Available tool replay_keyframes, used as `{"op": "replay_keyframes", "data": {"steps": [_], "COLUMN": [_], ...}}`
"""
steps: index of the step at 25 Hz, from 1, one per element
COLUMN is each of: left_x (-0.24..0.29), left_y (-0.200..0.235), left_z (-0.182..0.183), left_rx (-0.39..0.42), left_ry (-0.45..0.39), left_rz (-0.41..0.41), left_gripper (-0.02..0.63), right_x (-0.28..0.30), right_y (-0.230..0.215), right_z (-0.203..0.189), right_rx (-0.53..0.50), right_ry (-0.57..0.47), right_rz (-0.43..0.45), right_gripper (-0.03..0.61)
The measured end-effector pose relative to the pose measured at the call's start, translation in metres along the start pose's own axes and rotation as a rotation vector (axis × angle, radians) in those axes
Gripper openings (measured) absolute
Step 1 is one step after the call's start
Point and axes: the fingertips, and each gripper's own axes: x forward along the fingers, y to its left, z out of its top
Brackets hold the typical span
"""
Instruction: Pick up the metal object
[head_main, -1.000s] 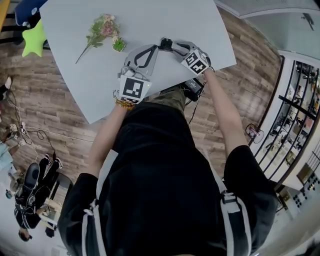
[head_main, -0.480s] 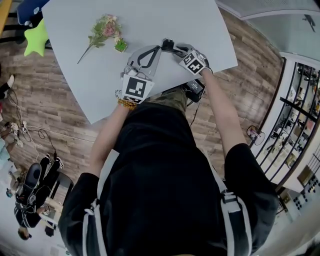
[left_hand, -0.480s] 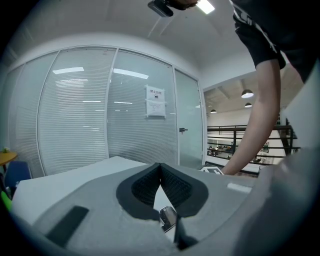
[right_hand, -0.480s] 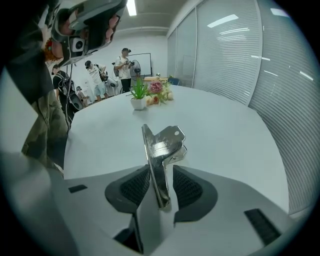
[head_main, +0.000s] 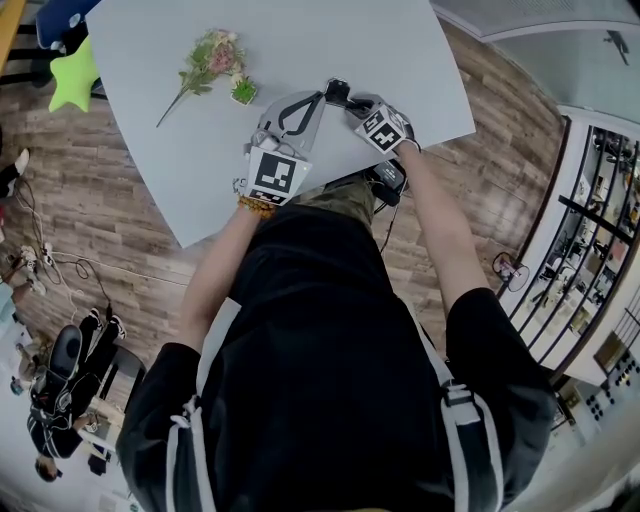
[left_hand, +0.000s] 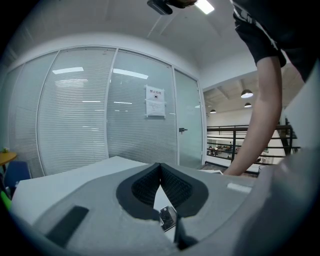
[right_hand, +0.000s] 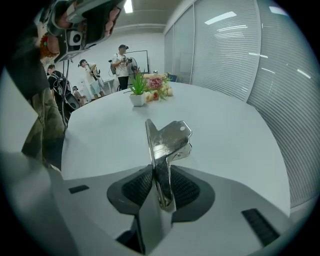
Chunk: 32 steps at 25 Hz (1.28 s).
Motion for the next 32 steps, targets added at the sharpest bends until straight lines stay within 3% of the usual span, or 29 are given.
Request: {"op": "replay_keyframes", "data": {"steps": [20,27,32], "left_x": [-0.012,-0.020,-0.029], "left_y": [-0.006,-0.015,-0.015], "left_z": [0.003,0.007,0.007], "left_rx": [-0.015,-0.013,-0.010], "left_ry": [-0.027,-0.036,-0.038], "left_rz": [-0.037,-0.045,-0.032], "left_gripper": [0.005,0.005,0.005], "right_x": [-0.001,0.000,-0.006], "right_y": [0.001,0.003,0.018], "right_z": [0.006,-0.006,-0.002], "right_rx": [0.069,0.122,0.125], "right_ry": [0.126,0.176,0.164], "right_rz": [-0.174,-0.190,-0.163], "right_gripper": [0.086,0.075,0.003]}}
